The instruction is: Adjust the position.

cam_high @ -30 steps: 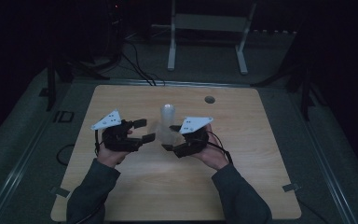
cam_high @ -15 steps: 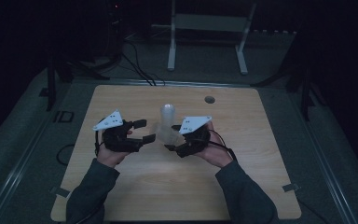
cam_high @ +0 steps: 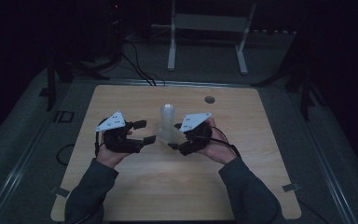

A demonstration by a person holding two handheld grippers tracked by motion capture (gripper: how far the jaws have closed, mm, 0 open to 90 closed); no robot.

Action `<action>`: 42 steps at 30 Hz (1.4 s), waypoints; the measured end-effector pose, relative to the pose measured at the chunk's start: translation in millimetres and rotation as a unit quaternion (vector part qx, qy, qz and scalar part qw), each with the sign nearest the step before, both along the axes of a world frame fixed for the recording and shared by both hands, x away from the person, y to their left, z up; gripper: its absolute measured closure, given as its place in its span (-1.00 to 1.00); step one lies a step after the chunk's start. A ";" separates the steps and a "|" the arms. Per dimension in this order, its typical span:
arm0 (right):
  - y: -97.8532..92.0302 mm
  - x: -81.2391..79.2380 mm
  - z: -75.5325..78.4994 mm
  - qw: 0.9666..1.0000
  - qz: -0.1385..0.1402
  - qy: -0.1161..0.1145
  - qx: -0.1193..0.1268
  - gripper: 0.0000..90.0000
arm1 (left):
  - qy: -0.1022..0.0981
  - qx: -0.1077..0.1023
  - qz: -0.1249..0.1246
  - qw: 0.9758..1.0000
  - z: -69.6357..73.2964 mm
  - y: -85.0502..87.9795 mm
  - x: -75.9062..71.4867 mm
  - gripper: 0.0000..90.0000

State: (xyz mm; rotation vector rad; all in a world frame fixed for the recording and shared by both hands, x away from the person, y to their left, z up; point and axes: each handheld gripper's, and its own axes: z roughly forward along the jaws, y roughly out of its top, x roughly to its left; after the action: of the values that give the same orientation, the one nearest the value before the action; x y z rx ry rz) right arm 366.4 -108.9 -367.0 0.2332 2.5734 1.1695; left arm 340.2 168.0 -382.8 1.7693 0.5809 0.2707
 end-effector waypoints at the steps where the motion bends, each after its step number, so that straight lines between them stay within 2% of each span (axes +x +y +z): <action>1: 0.2 0.1 0.2 1.000 0.001 -0.001 -0.003 -0.36 | -0.001 0.004 0.000 1.000 0.0 -0.3 -0.2 -0.44; 13: 0.7 -0.5 5.5 0.999 0.007 -0.007 -0.035 -0.35 | -0.017 0.041 0.008 0.999 3.1 -6.6 -4.9 -0.44; 20: 2.9 0.4 8.5 0.998 0.012 -0.014 -0.054 -0.35 | -0.029 0.068 0.010 0.997 4.7 -12.3 -8.1 -0.44; 30: 2.8 2.4 5.9 0.997 0.019 -0.009 -0.078 -0.35 | -0.031 0.101 -0.001 0.994 3.1 -18.2 -9.6 -0.44; 38: 4.7 2.5 5.7 0.994 0.030 -0.006 -0.106 -0.35 | -0.030 0.116 -0.012 0.993 1.7 -20.1 -9.6 -0.44; 39: 6.1 2.4 5.9 0.992 0.040 -0.005 -0.120 -0.35 | -0.028 0.125 -0.020 0.992 0.7 -21.0 -9.4 -0.44; 42: 7.3 2.2 4.8 0.990 0.046 -0.002 -0.135 -0.35 | -0.026 0.130 -0.029 0.991 -1.1 -21.9 -8.8 -0.44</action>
State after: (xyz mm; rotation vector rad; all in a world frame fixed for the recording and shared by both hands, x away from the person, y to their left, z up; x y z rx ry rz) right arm 368.6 -101.7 -362.2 0.0524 2.7265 0.8332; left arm 331.4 146.2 -383.9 2.0214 0.4730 0.3641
